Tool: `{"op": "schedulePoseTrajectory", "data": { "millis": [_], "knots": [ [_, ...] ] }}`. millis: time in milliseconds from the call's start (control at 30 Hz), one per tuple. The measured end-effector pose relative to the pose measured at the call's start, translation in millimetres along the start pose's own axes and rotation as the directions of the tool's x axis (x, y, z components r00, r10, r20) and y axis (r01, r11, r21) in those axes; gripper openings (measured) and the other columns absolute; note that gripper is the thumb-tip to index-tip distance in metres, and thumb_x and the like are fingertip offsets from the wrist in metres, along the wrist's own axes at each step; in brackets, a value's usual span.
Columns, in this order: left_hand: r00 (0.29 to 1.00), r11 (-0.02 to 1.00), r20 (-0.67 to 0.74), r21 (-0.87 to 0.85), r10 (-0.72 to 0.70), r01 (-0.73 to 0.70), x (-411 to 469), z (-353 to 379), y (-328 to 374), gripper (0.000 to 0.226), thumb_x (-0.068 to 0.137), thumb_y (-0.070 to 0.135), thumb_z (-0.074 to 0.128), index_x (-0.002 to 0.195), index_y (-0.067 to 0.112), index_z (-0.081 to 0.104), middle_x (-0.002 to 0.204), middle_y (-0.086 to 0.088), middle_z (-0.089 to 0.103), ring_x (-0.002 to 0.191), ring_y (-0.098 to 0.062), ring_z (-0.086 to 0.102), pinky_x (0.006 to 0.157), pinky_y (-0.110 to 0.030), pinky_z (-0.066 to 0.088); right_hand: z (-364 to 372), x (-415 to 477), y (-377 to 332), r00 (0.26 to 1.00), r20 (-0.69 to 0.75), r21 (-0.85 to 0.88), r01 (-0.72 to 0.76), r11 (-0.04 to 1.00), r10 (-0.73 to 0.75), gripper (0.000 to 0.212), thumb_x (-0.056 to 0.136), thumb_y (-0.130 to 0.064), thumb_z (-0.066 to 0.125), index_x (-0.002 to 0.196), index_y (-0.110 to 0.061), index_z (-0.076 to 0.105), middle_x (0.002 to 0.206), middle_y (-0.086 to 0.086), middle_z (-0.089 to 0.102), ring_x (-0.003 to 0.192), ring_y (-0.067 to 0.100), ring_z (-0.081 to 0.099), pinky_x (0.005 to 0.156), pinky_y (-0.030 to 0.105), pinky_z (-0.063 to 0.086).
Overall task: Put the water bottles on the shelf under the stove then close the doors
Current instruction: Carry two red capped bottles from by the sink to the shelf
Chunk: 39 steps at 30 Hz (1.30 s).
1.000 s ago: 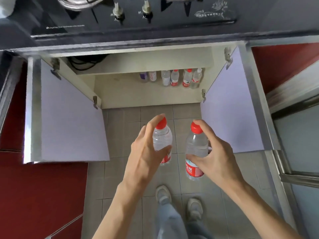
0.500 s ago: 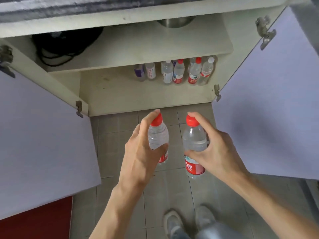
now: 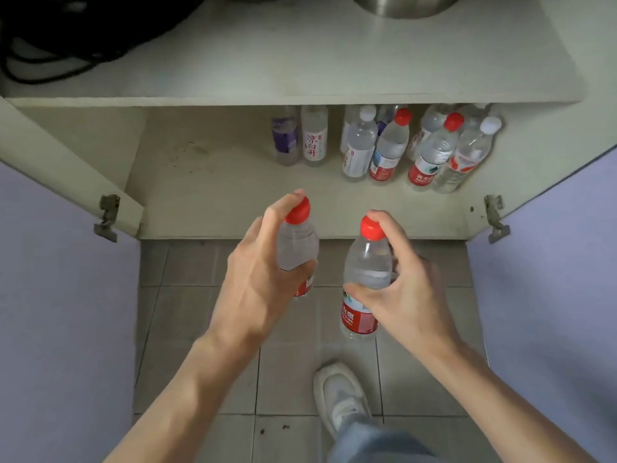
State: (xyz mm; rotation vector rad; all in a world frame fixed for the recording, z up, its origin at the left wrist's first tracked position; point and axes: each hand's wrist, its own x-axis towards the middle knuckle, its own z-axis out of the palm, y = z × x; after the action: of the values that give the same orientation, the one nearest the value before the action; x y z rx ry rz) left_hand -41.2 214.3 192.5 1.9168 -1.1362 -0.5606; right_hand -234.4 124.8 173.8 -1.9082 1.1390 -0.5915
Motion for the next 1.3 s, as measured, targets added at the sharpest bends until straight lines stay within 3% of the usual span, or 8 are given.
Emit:
{"op": "schedulePoseTrajectory", "data": {
  "millis": [100,267,400,567,767,967,1167,1300],
  "knots": [
    [0.999,1.0,-0.037,-0.002,0.009,-0.009,30.8,14.5,-33.0,0.096,0.085,0.011,0.09,0.145,0.064,0.037,0.133,0.014,0.066,0.111,-0.018,0.07,0.09,-0.044,0.063,17.4,31.7,27.6,0.997,-0.061,-0.01,0.035,0.999,-0.036,0.102,0.073,-0.011,0.095,0.151,-0.052,0.044,0.108,-0.013,0.075,0.091,0.021,0.072,0.087,0.043,0.061],
    [0.996,0.997,-0.045,-0.005,0.082,-0.082,83.1,36.3,-82.2,0.102,0.082,0.009,0.094,0.141,0.071,0.039,0.135,0.03,0.062,0.122,-0.007,0.067,0.101,-0.042,0.062,48.5,91.9,67.2,0.982,-0.158,0.041,0.111,0.993,-0.104,0.102,0.072,-0.011,0.096,0.148,-0.054,0.045,0.119,-0.014,0.074,0.098,0.027,0.073,0.094,0.046,0.061],
    [0.991,0.993,-0.075,-0.014,0.115,-0.117,121.5,55.8,-114.3,0.113,0.08,0.007,0.097,0.139,0.078,0.033,0.132,0.028,0.063,0.118,-0.012,0.069,0.1,-0.045,0.063,77.0,140.4,94.6,0.967,-0.178,0.022,0.189,0.982,-0.182,0.104,0.071,-0.013,0.097,0.15,-0.054,0.043,0.126,-0.017,0.073,0.105,0.026,0.073,0.095,0.047,0.06],
    [0.976,0.985,-0.151,-0.05,0.158,-0.167,167.2,73.9,-142.5,0.108,0.076,0.004,0.096,0.148,0.061,0.04,0.128,0.023,0.068,0.11,-0.02,0.073,0.092,-0.051,0.065,100.2,185.0,108.5,0.928,-0.201,0.007,0.321,0.947,-0.313,0.104,0.074,-0.012,0.097,0.155,-0.046,0.042,0.137,-0.021,0.065,0.111,0.013,0.069,0.097,0.043,0.059],
    [0.961,0.975,-0.165,0.009,0.221,-0.223,190.5,80.8,-155.5,0.105,0.08,0.006,0.095,0.152,0.055,0.036,0.127,0.019,0.07,0.104,-0.014,0.076,0.091,-0.047,0.066,110.0,205.5,114.3,0.883,-0.208,-0.079,0.413,0.907,-0.42,0.106,0.075,-0.011,0.094,0.16,-0.041,0.039,0.137,-0.014,0.065,0.108,0.017,0.068,0.097,0.039,0.058],
    [0.949,0.945,-0.068,0.141,0.306,-0.295,197.8,76.9,-159.7,0.124,0.07,0.009,0.101,0.159,0.051,0.026,0.142,0.021,0.059,0.107,-0.008,0.067,0.09,-0.022,0.059,98.5,200.4,124.8,0.902,-0.098,-0.143,0.404,0.903,-0.42,0.132,0.065,-0.012,0.104,0.16,-0.049,0.02,0.147,-0.008,0.055,0.123,0.017,0.06,0.1,0.034,0.054],
    [0.952,0.946,-0.017,0.116,0.305,-0.301,206.7,69.6,-167.1,0.136,0.066,-0.003,0.099,0.159,0.058,0.021,0.132,0.032,0.054,0.111,-0.008,0.068,0.092,-0.038,0.064,89.7,212.2,119.7,0.908,0.0,-0.191,0.41,0.892,-0.418,0.133,0.069,-0.002,0.1,0.16,-0.05,0.015,0.136,-0.003,0.057,0.094,0.019,0.062,0.087,0.046,0.058],
    [0.945,0.94,-0.035,0.125,0.324,-0.317,218.3,68.1,-171.6,0.134,0.068,-0.002,0.1,0.16,0.054,0.021,0.126,0.029,0.056,0.099,0.003,0.066,0.078,-0.019,0.059,93.6,223.0,121.2,0.905,-0.034,-0.207,0.409,0.889,-0.424,0.128,0.07,-0.005,0.1,0.157,-0.05,0.018,0.122,-0.003,0.059,0.08,0.008,0.056,0.075,0.037,0.051]
  ]
}}
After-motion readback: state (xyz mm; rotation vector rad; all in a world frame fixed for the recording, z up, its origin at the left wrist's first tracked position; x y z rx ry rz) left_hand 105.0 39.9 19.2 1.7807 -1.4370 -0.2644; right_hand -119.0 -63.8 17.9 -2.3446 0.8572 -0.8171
